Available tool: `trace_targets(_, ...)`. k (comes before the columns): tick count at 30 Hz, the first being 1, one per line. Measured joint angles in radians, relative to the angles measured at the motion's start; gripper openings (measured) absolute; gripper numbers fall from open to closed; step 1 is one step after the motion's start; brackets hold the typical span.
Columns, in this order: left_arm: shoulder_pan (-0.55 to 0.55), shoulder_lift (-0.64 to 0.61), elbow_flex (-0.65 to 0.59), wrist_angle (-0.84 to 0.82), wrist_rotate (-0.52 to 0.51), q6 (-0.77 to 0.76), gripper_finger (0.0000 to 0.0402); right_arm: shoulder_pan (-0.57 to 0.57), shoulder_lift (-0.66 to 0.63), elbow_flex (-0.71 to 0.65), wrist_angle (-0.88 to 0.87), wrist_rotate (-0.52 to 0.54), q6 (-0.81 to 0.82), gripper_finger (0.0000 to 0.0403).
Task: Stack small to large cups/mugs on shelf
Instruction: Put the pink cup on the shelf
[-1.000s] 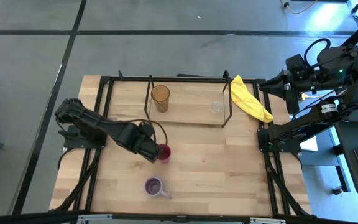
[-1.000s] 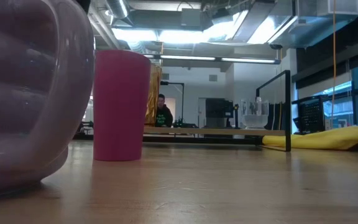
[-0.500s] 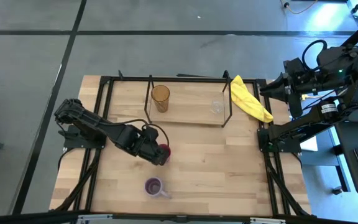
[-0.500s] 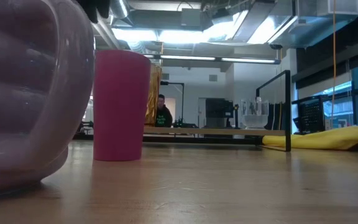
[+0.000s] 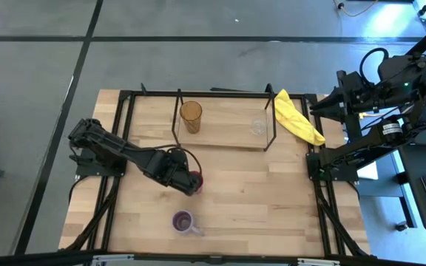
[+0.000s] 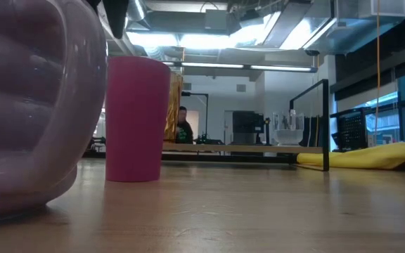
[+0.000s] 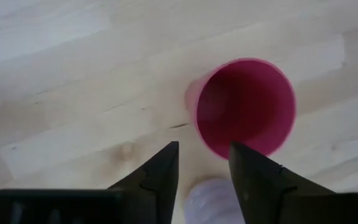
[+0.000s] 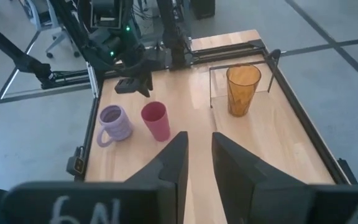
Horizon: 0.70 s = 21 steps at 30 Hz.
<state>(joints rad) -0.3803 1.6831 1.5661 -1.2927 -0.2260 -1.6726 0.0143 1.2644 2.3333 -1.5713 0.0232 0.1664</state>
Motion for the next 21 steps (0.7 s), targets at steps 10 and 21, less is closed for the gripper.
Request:
trace_targets(10,0.037,0.049,0.000,0.007,0.003,-0.002,0.0140,0.000,0.000,0.000,0.000,0.000,-0.015,0.0074)
trace_targets(21,0.029,0.116,0.000,0.038,0.035,0.004,0.0140,0.000,-0.004,0.000,0.001,-0.001,-0.017,0.0074)
